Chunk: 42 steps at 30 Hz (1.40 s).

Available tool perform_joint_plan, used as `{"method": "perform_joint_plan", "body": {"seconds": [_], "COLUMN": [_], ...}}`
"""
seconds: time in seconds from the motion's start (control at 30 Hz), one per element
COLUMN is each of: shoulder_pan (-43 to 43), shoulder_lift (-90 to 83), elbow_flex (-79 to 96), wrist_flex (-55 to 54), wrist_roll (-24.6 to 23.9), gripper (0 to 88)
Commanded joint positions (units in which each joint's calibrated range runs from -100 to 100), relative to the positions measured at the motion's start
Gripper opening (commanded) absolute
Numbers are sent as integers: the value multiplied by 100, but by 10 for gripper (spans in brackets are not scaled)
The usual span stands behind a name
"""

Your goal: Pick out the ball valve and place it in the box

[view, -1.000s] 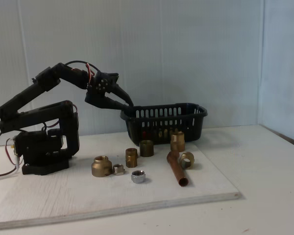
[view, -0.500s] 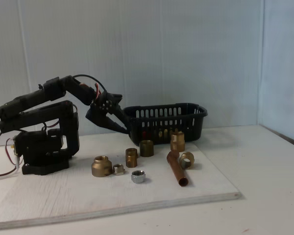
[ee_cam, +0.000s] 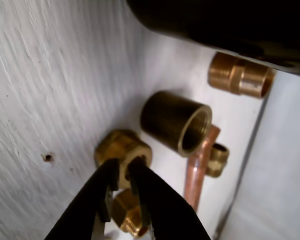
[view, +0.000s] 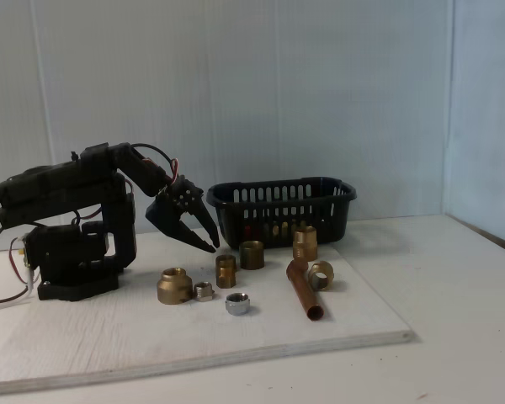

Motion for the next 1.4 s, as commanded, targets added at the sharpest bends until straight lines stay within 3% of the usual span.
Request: {"method": "perform_joint_plan", "body": {"seconds": [0.0,0.27,1.37], "shoulder_pan": [13,-39,-9], "shoulder_lift": [-8,-76,0], "elbow_flex": [64,64,64], "wrist_flex": [-31,468,520], "wrist_roll": [28,28,28], "gripper": [9,9,9]}}
